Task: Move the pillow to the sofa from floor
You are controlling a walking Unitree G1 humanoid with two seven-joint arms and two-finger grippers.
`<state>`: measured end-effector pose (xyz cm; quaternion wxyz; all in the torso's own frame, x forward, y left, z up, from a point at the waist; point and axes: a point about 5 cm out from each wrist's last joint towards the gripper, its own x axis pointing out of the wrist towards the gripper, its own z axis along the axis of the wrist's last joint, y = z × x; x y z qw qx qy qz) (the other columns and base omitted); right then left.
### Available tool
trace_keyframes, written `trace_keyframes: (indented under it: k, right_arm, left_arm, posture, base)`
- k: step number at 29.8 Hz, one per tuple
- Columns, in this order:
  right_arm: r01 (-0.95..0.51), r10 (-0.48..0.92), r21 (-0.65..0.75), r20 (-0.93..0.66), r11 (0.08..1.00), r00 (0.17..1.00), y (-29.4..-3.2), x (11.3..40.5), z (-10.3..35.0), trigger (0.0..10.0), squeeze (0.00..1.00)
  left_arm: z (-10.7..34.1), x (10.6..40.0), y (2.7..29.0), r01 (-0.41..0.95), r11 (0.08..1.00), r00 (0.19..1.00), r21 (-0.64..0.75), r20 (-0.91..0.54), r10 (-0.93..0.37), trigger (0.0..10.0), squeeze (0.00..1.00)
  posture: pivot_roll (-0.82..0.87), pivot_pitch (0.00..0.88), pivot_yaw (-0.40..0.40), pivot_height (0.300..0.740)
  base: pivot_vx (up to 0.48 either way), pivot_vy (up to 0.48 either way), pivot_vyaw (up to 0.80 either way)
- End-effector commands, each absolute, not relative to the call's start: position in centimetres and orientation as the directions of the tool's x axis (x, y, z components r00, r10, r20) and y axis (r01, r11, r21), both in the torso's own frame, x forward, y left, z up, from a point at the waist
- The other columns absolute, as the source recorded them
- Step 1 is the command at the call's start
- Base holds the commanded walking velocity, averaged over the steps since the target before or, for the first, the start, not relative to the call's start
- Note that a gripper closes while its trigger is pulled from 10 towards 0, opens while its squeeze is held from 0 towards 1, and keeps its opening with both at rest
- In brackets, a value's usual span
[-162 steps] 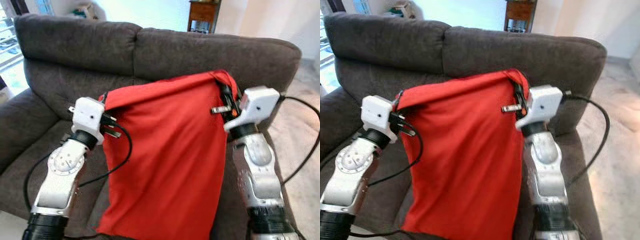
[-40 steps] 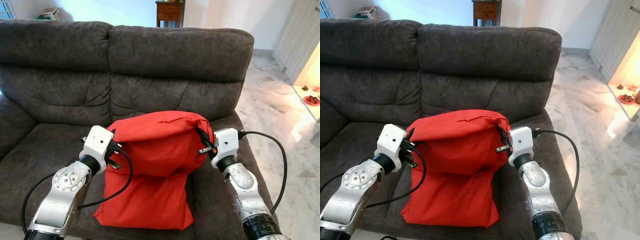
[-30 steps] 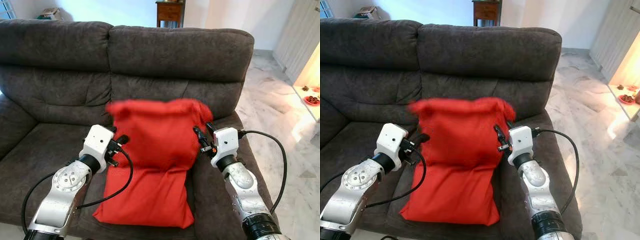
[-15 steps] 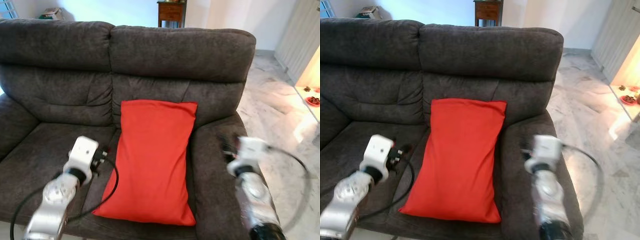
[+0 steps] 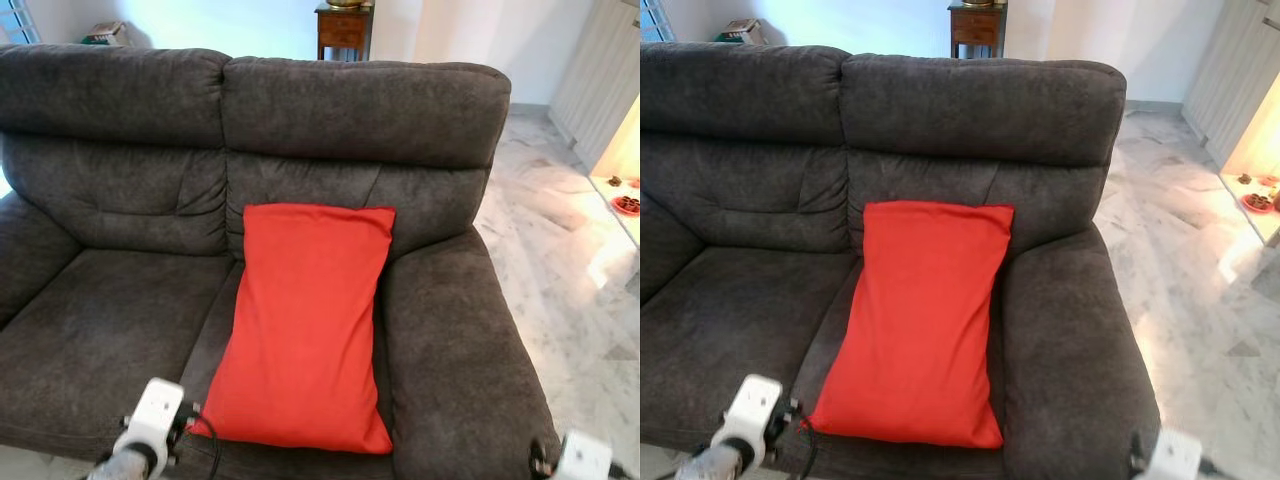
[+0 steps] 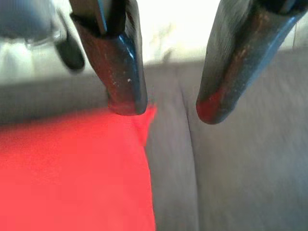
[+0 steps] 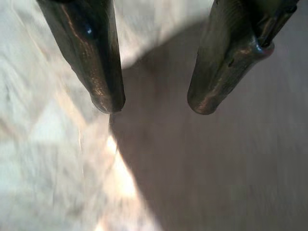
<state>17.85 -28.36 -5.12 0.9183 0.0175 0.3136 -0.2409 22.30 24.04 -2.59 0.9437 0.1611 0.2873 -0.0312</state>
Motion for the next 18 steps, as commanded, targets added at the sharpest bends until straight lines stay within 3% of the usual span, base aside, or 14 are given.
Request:
trace_keyframes:
  k: [1,4,8,18]
  right_arm:
    - [0.435,-0.415,-0.129,-0.621,0.891,0.665,-27.7,17.1,-5.9,10.0,0.0]
    - [0.446,-0.429,-0.167,-0.684,0.879,0.589,-27.6,15.4,-7.0,10.0,0.0]
    - [0.521,-0.462,-0.159,-0.715,0.839,0.524,-27.9,14.1,-7.5,10.0,0.0]
    - [0.551,-0.426,-0.1,-0.751,0.829,0.505,-27.0,13.9,-8.1,10.0,0.0]
  left_arm:
    - [-3.5,21.6,24.4,0.149,0.946,0.803,0.288,-0.593,0.054,10.0,0.0]
    - [-5.0,20.2,24.3,0.232,0.92,0.736,0.314,-0.675,0.045,10.0,0.0]
    - [-5.8,19.3,24.7,0.226,0.928,0.687,0.295,-0.723,0.063,10.0,0.0]
    - [-6.9,18.9,22.3,0.264,0.946,0.655,0.19,-0.755,-0.031,10.0,0.0]
  posture:
    - [0.02,0.024,0.03,0.74]
    - [0.02,0.0,0.039,0.74]
    - [0.02,0.0,0.038,0.74]
    - [-0.02,0.0,0.061,0.74]
  base:
    - [0.0,0.0,0.0]
    - [0.0,0.0,0.0]
    - [0.0,0.0,0.0]
    - [0.0,0.0,0.0]
